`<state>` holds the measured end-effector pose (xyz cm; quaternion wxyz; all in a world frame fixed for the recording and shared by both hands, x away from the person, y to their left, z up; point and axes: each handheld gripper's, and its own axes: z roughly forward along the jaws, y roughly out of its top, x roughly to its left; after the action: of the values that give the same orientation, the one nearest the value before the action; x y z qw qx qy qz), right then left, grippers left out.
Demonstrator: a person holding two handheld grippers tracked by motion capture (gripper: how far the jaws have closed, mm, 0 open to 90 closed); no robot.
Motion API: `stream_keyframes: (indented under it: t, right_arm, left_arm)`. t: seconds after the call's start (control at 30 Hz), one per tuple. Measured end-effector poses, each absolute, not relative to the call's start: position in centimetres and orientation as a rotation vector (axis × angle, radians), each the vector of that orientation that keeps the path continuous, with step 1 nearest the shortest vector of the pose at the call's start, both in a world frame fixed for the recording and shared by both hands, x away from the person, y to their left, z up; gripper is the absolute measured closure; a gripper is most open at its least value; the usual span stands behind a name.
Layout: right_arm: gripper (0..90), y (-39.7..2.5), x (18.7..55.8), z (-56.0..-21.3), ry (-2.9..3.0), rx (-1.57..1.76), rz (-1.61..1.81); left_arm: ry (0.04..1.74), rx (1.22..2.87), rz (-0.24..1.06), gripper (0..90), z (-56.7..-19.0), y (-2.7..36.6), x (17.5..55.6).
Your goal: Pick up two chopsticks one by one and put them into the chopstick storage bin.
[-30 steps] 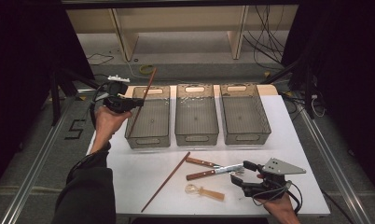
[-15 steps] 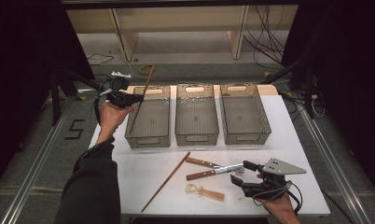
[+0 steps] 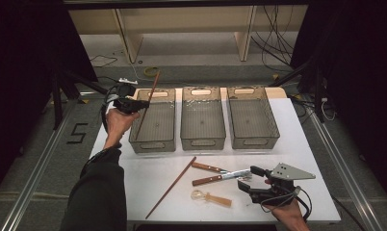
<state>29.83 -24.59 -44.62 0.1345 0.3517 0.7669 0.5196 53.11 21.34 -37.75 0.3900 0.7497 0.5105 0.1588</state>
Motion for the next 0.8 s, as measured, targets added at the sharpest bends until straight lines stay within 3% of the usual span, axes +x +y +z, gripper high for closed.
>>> stream_keyframes:
  t: [0.8]
  right_arm:
    - [26.4, -24.6, 29.8, -44.6, 2.221, 1.024, 1.514]
  left_arm:
    - [1.334, 1.978, 0.382, 83.7, -40.4, 20.3, 53.6]
